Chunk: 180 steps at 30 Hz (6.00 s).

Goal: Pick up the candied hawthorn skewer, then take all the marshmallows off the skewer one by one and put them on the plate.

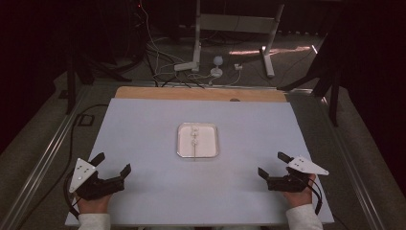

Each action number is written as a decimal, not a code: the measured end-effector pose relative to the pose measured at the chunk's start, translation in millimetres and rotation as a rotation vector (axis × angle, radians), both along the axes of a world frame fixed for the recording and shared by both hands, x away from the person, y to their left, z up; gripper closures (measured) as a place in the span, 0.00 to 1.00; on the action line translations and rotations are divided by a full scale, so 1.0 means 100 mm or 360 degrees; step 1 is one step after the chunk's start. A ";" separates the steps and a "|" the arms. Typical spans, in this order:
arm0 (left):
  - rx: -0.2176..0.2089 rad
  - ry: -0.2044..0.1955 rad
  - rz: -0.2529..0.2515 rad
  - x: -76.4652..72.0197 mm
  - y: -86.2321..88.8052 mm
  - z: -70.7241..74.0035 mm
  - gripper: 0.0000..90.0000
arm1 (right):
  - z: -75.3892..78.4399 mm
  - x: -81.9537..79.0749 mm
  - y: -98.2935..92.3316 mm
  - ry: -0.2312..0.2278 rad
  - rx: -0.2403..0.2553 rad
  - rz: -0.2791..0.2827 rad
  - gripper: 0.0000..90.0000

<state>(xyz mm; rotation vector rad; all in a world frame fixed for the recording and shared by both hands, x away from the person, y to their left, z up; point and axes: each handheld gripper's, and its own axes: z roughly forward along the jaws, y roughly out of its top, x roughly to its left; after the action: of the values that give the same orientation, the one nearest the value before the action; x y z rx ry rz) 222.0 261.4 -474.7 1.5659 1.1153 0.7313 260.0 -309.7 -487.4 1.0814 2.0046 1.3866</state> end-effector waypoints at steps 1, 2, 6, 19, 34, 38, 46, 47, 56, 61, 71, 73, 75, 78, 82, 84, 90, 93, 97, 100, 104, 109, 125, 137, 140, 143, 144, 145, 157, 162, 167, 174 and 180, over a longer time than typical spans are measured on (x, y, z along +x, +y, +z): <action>0.0002 0.0004 0.0001 0.00 0.00 -0.01 0.00 | 0.00 0.00 0.00 0.0000 0.0000 0.0000 0.00; 0.0009 0.0017 -0.0005 0.01 -0.01 -0.01 0.00 | 0.00 0.00 0.00 -0.0001 -0.0001 -0.0006 0.00; 0.0018 0.0025 0.0006 0.02 -0.03 -0.02 0.00 | -0.01 0.01 0.00 -0.0004 -0.0004 -0.0013 0.00; 0.0045 0.0064 -0.0016 0.09 -0.15 0.12 0.00 | -0.01 0.03 0.01 -0.0016 -0.0001 -0.0039 0.00; 0.0030 0.0139 -0.0160 0.59 -0.69 0.31 0.00 | 0.01 0.02 0.00 -0.0017 0.0021 -0.0052 0.00; 0.0043 0.0160 -0.0186 0.75 -0.86 0.31 0.00 | 0.00 0.02 0.01 -0.0015 0.0018 -0.0050 0.00; 0.0086 0.0222 -0.0207 1.06 -1.28 0.25 0.00 | 0.00 0.03 0.02 -0.0006 0.0008 -0.0043 0.00; 0.0092 0.0229 -0.0213 1.08 -1.33 0.23 0.00 | 0.00 0.03 0.02 -0.0006 0.0008 -0.0043 0.00; 0.0182 0.0325 -0.0243 1.26 -1.69 0.03 0.00 | -0.01 0.03 0.02 0.0001 0.0010 -0.0042 0.00; 0.0221 0.0389 -0.0249 1.33 -1.76 -0.09 0.00 | -0.01 0.03 0.02 0.0007 0.0006 -0.0042 0.00; 0.0360 0.0582 -0.0253 1.36 -1.94 -0.23 0.08 | -0.02 0.04 0.03 0.0017 0.0000 -0.0035 0.00; 0.0394 0.0627 -0.0250 1.38 -1.98 -0.27 0.14 | -0.03 0.04 0.02 0.0020 -0.0006 -0.0034 0.00; 0.0407 0.0664 -0.0271 1.38 -1.99 -0.29 0.24 | -0.03 0.05 0.02 0.0022 -0.0007 -0.0035 0.00; 0.0460 0.0717 -0.0308 1.38 -2.00 -0.32 0.43 | -0.03 0.05 0.01 0.0027 0.0000 -0.0040 0.00; 0.0546 0.0780 -0.0318 1.38 -2.02 -0.36 0.59 | -0.03 0.05 0.01 0.0024 0.0005 -0.0040 0.00; 0.0541 0.0796 -0.0330 1.38 -2.01 -0.36 0.67 | -0.03 0.05 0.01 0.0025 0.0004 -0.0039 0.00; 0.0545 0.0849 -0.0268 1.40 -1.99 -0.34 0.89 | -0.02 0.04 0.02 0.0024 0.0013 -0.0040 0.00; 0.0520 0.0877 -0.0236 1.42 -1.96 -0.33 0.96 | -0.02 0.05 0.02 0.0023 0.0009 -0.0040 0.00; 0.0491 0.0890 -0.0233 1.43 -1.95 -0.33 0.99 | -0.02 0.06 0.04 0.0028 0.0003 -0.0038 0.00; 0.0449 0.0888 -0.0213 1.43 -1.94 -0.34 1.00 | -0.02 0.04 0.03 0.0024 0.0005 -0.0033 0.00; 0.0358 0.0868 -0.0215 1.43 -1.91 -0.32 1.00 | -0.02 0.04 0.02 0.0023 0.0016 -0.0031 0.00; 0.0278 0.0830 -0.0253 1.39 -1.85 -0.24 1.00 | -0.02 0.04 0.03 0.0023 0.0019 -0.0032 0.00; 0.0123 0.0747 -0.0301 1.32 -1.67 -0.05 1.00 | -0.02 0.05 0.02 0.0019 0.0045 -0.0020 0.00; 0.0080 0.0697 -0.0332 1.25 -1.61 0.04 1.00 | -0.01 0.05 0.01 -0.0002 0.0081 -0.0024 0.00; 0.0062 0.0681 -0.0349 1.22 -1.58 0.06 1.00 | -0.01 0.05 0.00 -0.0001 0.0089 -0.0032 0.00; 0.0032 0.0647 -0.0400 1.15 -1.54 0.07 1.00 | 0.00 0.07 0.01 -0.0020 0.0129 -0.0051 0.00; 0.0032 0.0647 -0.0400 1.15 -1.54 0.07 1.00 | 0.00 0.07 0.01 -0.0020 0.0129 -0.0051 0.00; 0.0033 0.0638 -0.0414 1.13 -1.52 0.08 1.00 | 0.01 0.07 0.02 -0.0025 0.0135 -0.0050 0.00; -0.0002 0.0530 -0.0505 0.98 -1.38 0.15 1.00 | 0.31 0.30 0.19 -0.0086 0.0155 0.0032 0.00; -0.0018 0.0499 -0.0550 0.92 -1.38 0.15 1.00 | 0.42 0.42 0.33 -0.0075 0.0161 0.0090 0.00; -0.0001 0.0508 -0.0572 0.90 -1.41 0.13 1.00 | 0.53 0.57 0.52 -0.0058 0.0150 0.0150 0.02; -0.0031 0.0517 -0.0560 0.88 -1.37 0.10 1.00 | 0.64 0.74 0.77 -0.0049 0.0166 0.0218 0.06; -0.0047 0.0505 -0.0544 0.87 -1.32 0.12 1.00 | 0.69 0.89 0.99 -0.0025 0.0156 0.0273 0.13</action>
<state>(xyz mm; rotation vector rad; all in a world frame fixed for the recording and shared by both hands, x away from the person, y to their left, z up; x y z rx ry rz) 308.8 128.9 -462.2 1.8294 1.0370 0.2419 349.1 -210.6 -418.9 0.9545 2.0780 1.5904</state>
